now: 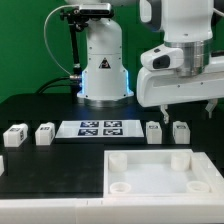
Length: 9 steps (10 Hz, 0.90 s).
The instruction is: Assemble one leg
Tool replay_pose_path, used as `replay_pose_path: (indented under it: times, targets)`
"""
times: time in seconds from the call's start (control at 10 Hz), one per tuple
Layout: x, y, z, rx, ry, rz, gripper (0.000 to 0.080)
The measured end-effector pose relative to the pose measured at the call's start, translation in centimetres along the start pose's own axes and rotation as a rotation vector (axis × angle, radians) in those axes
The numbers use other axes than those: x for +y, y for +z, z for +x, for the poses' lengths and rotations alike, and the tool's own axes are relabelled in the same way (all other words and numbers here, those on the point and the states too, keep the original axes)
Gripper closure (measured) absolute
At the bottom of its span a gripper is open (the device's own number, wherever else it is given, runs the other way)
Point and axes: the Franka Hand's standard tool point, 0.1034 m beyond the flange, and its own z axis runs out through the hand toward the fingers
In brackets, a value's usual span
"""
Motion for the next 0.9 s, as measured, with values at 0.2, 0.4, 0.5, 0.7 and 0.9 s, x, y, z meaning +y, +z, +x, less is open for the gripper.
replay_pose_path:
  times: [0.2,0.4,0.5,0.7,0.9]
  targets:
    - [-0.1,0.1,0.1,-0.197,0.032,0.000,0.0150]
    - [0.2,0.1,-0.5,-0.373,0.030,-0.008,0.0150]
    - [0.1,0.2,-0.3,-0.501,0.035,-0.011,0.0150]
    - [-0.5,1.1,-1.2,-0.752,0.116,-0.038,0.0150]
    - [-0.3,2.3,-1.2,-0.854,0.117,-0.041,0.0150]
